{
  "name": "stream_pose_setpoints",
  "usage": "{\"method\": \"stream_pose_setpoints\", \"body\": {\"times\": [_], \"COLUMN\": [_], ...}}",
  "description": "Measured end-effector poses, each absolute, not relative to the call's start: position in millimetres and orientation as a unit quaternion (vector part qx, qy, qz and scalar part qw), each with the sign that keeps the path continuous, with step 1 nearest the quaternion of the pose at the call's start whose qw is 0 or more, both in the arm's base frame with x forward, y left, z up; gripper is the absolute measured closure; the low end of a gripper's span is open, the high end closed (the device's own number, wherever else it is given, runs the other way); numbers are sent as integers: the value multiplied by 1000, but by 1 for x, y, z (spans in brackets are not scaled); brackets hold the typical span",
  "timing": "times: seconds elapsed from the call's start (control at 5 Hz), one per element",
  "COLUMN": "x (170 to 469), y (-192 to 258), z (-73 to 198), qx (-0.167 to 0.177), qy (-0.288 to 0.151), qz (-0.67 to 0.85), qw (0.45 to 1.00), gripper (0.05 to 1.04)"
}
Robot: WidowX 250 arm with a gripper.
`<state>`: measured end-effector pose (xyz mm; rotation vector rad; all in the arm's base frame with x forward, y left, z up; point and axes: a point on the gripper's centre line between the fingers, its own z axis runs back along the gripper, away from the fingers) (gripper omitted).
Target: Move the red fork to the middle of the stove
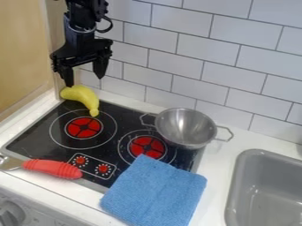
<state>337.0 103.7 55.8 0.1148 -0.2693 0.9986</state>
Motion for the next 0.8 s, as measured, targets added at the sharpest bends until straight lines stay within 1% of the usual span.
{"method": "stream_pose_setpoints", "body": {"times": [0.2,0.4,0.6,0.8], "x": [326,322,322,310], "y": [102,102,97,93], "z": [40,41,52,72], "qx": [64,76,66,68], "qy": [-101,-92,-99,-111], "qz": [477,482,489,522], "qw": [871,868,864,843], "gripper": [85,85,85,85]}}
